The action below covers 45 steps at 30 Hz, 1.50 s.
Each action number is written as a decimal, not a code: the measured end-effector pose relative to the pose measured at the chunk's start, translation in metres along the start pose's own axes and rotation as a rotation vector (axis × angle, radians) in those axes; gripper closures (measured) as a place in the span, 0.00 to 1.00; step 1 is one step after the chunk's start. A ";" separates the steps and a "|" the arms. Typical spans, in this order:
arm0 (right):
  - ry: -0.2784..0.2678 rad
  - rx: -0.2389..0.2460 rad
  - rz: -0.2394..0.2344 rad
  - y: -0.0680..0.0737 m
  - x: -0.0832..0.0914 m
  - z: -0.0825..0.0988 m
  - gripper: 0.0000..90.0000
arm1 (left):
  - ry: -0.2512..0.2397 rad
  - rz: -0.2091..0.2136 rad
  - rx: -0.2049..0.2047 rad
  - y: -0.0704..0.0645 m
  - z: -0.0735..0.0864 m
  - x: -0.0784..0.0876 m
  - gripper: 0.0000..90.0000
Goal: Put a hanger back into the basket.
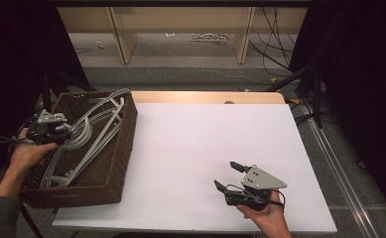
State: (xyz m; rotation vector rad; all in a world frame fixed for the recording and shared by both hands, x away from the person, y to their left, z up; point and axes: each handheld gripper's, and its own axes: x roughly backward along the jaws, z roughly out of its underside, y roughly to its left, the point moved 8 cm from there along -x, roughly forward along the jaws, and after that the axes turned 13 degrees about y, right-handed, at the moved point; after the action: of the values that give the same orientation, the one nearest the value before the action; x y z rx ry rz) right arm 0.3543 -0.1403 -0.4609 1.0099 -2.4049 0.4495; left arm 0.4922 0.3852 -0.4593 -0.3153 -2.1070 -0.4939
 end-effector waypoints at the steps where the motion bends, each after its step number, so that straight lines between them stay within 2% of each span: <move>1: -0.002 0.003 0.006 0.000 0.000 0.000 0.29 | 0.008 -0.005 -0.009 0.001 0.000 0.000 0.86; 3: -0.005 0.000 0.008 0.000 -0.001 0.000 0.29 | 0.001 -0.001 0.010 0.001 0.000 -0.002 0.85; 8: 0.001 0.002 0.000 0.000 0.000 0.000 0.29 | 0.015 -0.025 0.038 0.006 0.003 -0.002 0.81; 10: -0.004 0.002 0.006 0.000 0.000 0.000 0.29 | 0.035 -0.026 0.028 0.005 0.005 -0.005 0.79; 12: 0.003 0.000 0.001 0.000 0.000 0.000 0.29 | 0.056 -0.051 0.024 0.005 0.007 -0.008 0.77; 15: -0.008 0.003 0.008 0.000 0.000 -0.001 0.29 | 0.077 -0.041 0.032 0.005 0.009 -0.012 0.78; 16: -0.006 -0.001 0.007 0.000 0.000 -0.001 0.29 | 0.079 -0.027 0.031 0.005 0.009 -0.013 0.79; 17: -0.002 -0.002 0.004 0.000 0.000 0.000 0.29 | 0.083 -0.008 0.047 0.005 0.009 -0.013 0.83; 18: -0.006 0.000 0.008 0.000 0.000 0.000 0.29 | 0.086 -0.007 0.032 0.006 0.009 -0.013 0.89; 19: -0.006 0.000 0.006 0.000 0.000 0.000 0.29 | 0.093 -0.015 0.014 0.008 0.010 -0.013 0.89; 20: -0.002 -0.001 0.001 0.000 0.000 0.000 0.29 | 0.101 -0.019 0.045 0.006 0.011 -0.013 0.90; 21: 0.000 0.000 -0.001 0.000 0.000 0.000 0.29 | 0.114 -0.027 0.026 0.007 0.012 -0.013 0.90; 23: -0.008 -0.001 0.005 0.000 0.000 0.000 0.29 | 0.140 -0.031 0.018 0.008 0.016 -0.013 0.90; 24: -0.006 -0.002 0.004 0.000 0.000 0.000 0.29 | 0.124 -0.021 0.012 0.009 0.015 -0.014 0.90; 26: -0.008 -0.005 0.007 -0.001 0.000 0.000 0.29 | 0.132 -0.020 0.018 0.009 0.017 -0.012 0.90; 27: -0.010 -0.005 0.011 -0.001 0.000 0.000 0.29 | 0.126 -0.019 0.005 0.009 0.016 -0.013 0.90; 28: -0.008 -0.010 0.010 -0.001 0.000 0.000 0.29 | 0.130 -0.025 0.023 0.008 0.016 -0.013 0.90; 31: -0.006 -0.009 0.010 -0.001 0.000 0.000 0.29 | 0.153 -0.047 0.014 0.008 0.016 -0.016 0.89; 33: -0.007 -0.005 0.009 -0.001 0.000 0.000 0.29 | 0.134 -0.039 0.049 0.008 0.015 -0.018 0.85; 34: -0.004 -0.005 0.007 -0.001 0.000 0.000 0.29 | 0.122 -0.027 0.047 0.009 0.014 -0.019 0.79; 35: -0.008 -0.008 0.007 0.000 0.000 -0.001 0.29 | 0.124 -0.025 0.078 0.008 0.015 -0.017 0.77; 36: -0.007 -0.009 0.006 0.000 0.000 0.000 0.29 | 0.118 -0.031 0.071 0.010 0.015 -0.015 0.75; 37: -0.007 -0.007 0.007 -0.001 0.000 0.000 0.29 | 0.110 -0.028 0.090 0.010 0.015 -0.011 0.73; 38: -0.008 -0.005 0.008 -0.001 0.000 0.000 0.29 | 0.079 -0.020 0.061 0.014 0.011 -0.008 0.70; 39: -0.009 -0.011 0.011 -0.001 0.000 0.000 0.29 | 0.064 -0.020 0.126 0.011 0.011 -0.005 0.66; 45: -0.008 -0.007 0.008 -0.001 0.000 -0.001 0.29 | -0.044 -0.012 0.175 0.001 -0.001 0.022 0.54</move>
State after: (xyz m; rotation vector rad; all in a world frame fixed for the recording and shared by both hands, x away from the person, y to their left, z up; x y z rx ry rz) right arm 0.3552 -0.1406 -0.4602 1.0018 -2.4164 0.4406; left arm 0.4814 0.3867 -0.4398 -0.2142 -2.1793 -0.3088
